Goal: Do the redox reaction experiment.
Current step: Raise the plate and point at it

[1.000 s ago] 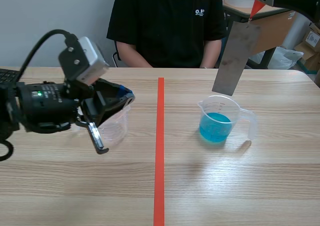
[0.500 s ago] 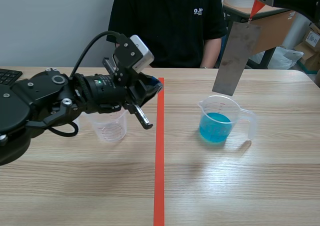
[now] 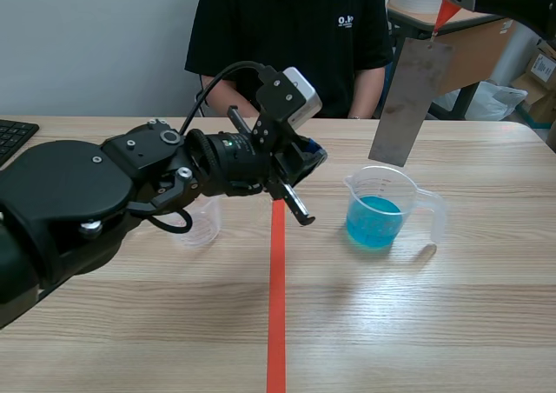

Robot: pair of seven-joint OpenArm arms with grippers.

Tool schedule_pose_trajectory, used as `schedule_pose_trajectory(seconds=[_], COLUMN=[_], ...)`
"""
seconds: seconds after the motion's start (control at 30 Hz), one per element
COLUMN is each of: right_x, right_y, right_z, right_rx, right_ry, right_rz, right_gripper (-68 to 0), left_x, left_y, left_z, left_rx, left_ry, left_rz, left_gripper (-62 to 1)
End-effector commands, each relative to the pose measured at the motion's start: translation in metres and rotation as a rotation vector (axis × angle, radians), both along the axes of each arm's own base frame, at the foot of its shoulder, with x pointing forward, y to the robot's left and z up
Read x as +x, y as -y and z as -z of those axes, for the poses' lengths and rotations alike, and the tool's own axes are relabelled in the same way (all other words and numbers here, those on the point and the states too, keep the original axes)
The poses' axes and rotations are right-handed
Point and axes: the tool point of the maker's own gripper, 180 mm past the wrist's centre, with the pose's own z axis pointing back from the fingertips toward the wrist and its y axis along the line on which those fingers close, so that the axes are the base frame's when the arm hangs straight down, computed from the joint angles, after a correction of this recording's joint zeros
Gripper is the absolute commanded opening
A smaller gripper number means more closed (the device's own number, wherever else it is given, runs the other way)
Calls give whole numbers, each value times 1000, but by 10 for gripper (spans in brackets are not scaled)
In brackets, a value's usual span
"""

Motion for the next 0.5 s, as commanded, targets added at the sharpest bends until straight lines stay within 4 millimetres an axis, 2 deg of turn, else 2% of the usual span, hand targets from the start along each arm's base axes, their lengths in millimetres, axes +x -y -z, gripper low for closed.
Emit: schedule_pose_trajectory(seconds=[0.0, 0.27, 0.47], right_x=[1, 1, 1], right_y=[2, 2, 2], right_z=[-18, -18, -18], right_rx=[19, 19, 19], right_ry=[42, 42, 42], right_rz=[-4, -4, -4], right_gripper=[-658, -658, -658], left_x=[6, -1, -2], left_y=[8, 31, 37], left_z=[-20, -24, -25], left_rx=[-38, -47, -51], left_ry=[40, 43, 41], left_rz=[11, 58, 64], left_gripper=[-560, -560, -560])
